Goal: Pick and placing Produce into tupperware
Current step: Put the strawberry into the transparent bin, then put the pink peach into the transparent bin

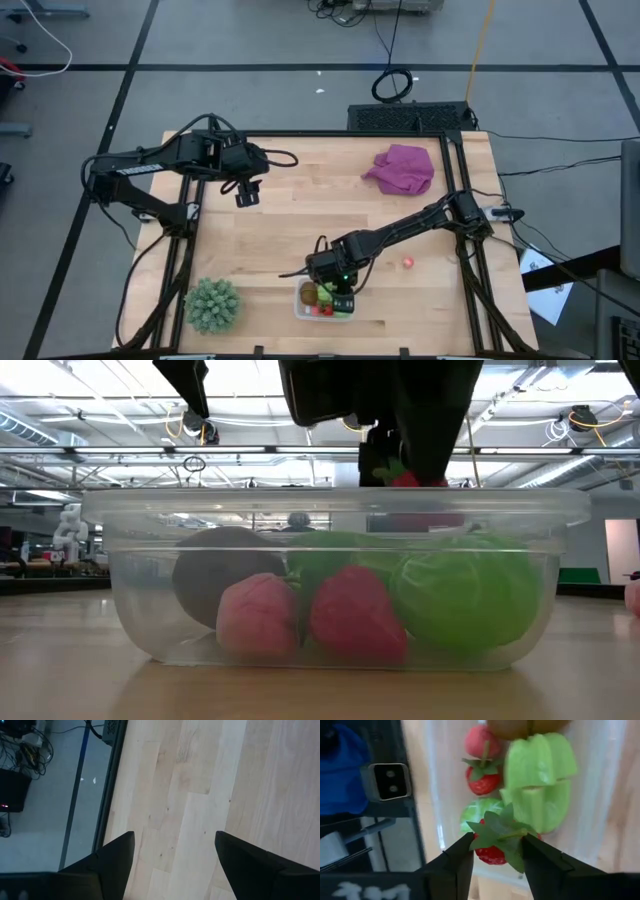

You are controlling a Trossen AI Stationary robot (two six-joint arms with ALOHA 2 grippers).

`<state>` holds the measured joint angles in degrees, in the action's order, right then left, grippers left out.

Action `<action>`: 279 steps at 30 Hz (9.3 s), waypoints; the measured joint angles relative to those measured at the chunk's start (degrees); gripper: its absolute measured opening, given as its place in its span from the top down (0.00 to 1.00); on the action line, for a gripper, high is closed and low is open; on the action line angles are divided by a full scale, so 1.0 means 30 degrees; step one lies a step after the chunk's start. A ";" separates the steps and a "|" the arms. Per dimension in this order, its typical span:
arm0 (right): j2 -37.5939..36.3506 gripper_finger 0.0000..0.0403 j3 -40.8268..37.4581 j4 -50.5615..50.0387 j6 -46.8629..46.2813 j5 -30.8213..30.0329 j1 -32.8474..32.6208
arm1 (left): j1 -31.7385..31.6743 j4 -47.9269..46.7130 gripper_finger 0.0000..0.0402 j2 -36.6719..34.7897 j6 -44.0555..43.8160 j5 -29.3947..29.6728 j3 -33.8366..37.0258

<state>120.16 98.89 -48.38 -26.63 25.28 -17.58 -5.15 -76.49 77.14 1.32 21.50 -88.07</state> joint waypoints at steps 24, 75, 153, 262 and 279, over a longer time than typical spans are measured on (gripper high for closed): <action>-0.1326 0.55 0.0001 -0.0204 -0.0828 0.0120 0.0542 | -0.0005 -0.0082 0.30 0.0000 -0.0065 0.0015 0.0000; -1.2225 0.55 -1.6166 -0.0699 -0.7890 -0.5342 0.0204 | 0.0009 0.0160 0.30 0.0000 -0.0622 -0.0165 0.0000; -1.2262 0.55 -1.9367 0.1918 -0.8534 -0.3331 0.0204 | 0.0009 0.0138 0.30 0.0000 -0.0490 -0.0153 0.0000; -0.0109 0.71 -0.0211 0.2788 0.0242 -0.5417 -0.2382 | 0.0016 0.0029 0.30 -0.0007 -0.0117 0.0547 0.0000; -0.0109 0.62 -0.0211 0.2768 -0.0154 -0.3834 -0.1726 | 0.0016 0.0022 0.30 -0.0007 -0.0342 0.0543 0.0000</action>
<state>119.83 98.26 -40.07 -27.10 13.78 -22.76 -5.10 -76.42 77.12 0.30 23.13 -88.07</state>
